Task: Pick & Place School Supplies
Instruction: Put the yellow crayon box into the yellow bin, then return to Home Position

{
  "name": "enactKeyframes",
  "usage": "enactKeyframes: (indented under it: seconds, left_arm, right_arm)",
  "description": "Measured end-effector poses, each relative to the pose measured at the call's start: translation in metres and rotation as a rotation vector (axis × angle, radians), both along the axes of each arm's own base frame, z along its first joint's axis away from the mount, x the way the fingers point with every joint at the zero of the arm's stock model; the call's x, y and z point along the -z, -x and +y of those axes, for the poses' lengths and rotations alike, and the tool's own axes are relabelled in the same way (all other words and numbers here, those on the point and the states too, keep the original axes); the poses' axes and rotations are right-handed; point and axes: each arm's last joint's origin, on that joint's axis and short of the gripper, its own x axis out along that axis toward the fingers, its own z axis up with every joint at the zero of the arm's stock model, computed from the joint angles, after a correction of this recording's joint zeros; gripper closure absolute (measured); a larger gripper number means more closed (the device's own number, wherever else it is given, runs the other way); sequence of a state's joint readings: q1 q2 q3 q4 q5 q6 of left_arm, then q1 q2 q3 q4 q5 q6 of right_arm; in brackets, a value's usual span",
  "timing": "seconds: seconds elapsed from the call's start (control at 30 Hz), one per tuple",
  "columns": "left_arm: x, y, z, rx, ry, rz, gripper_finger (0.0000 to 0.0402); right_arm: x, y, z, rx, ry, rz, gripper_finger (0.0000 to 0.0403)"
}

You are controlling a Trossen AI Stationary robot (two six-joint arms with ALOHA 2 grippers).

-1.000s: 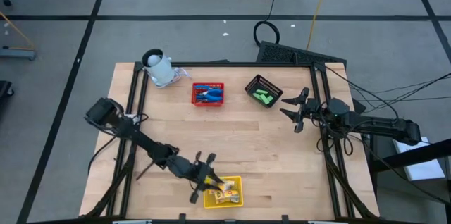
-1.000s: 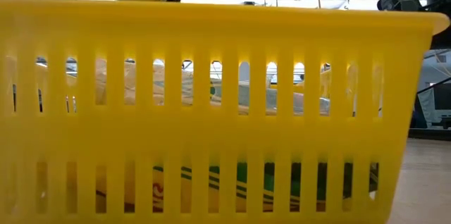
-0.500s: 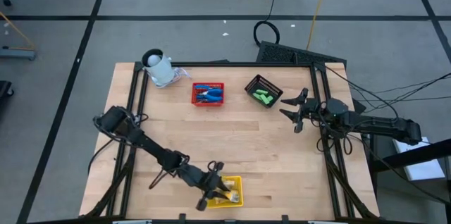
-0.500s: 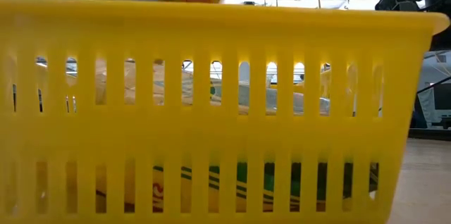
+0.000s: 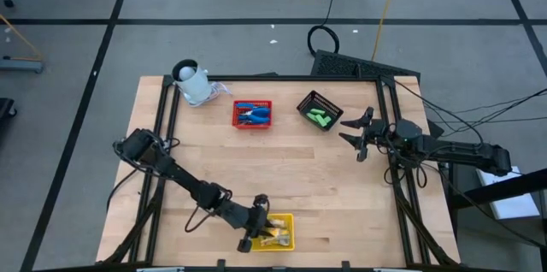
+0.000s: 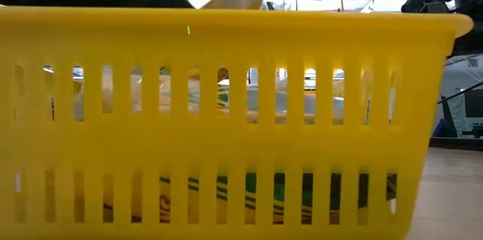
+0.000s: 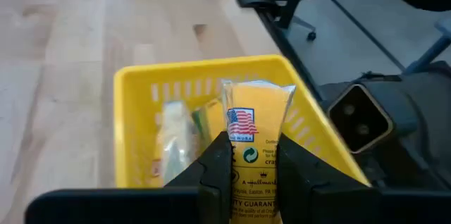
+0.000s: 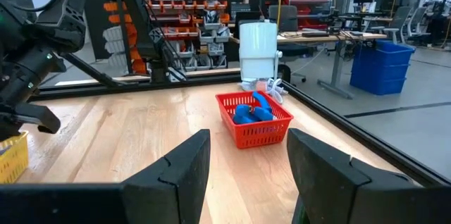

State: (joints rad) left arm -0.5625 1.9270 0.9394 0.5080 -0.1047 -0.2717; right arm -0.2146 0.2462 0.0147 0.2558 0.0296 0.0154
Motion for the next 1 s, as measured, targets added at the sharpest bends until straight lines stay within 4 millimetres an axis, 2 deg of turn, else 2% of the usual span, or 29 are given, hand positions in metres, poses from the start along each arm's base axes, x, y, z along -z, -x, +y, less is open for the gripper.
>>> enactKeyframes:
  seconds: [0.07, 0.33, 0.53, 0.67, 0.8, 0.9, 1.0]
  left_arm:
    - [0.001, 0.0, 0.0, 0.015, 0.001, 0.015, 0.0312]
    - [0.003, 0.0, 0.004, 0.101, 0.019, 0.063, 0.0174]
    - [-0.007, -0.001, 0.005, 0.108, 0.015, 0.019, 0.0123]
    - [-0.021, 0.001, 0.008, 0.108, 0.006, -0.021, 0.0112]
    - [-0.042, 0.01, 0.013, 0.074, -0.052, -0.023, 0.0118]
    - [-0.059, 0.025, 0.023, -0.001, -0.15, 0.045, 0.0133]
    - [-0.08, 0.048, 0.029, -0.074, -0.252, 0.081, 0.0164]
  right_arm:
    - [0.0, 0.0, 0.0, 0.0, 0.0, 0.0, 0.022]
    - [0.0, 0.0, 0.0, 0.0, 0.0, 0.0, 0.022]
    - [0.0, 0.0, 0.0, 0.0, 0.0, 0.001, 0.022]
    - [0.0, 0.0, 0.0, 0.0, 0.0, 0.002, 0.022]
    - [0.0, 0.0, 0.0, 0.0, -0.001, 0.005, 0.022]
    - [0.001, 0.0, 0.0, 0.0, -0.005, 0.006, 0.022]
    - [0.001, 0.0, 0.0, 0.0, -0.006, 0.011, 0.022]
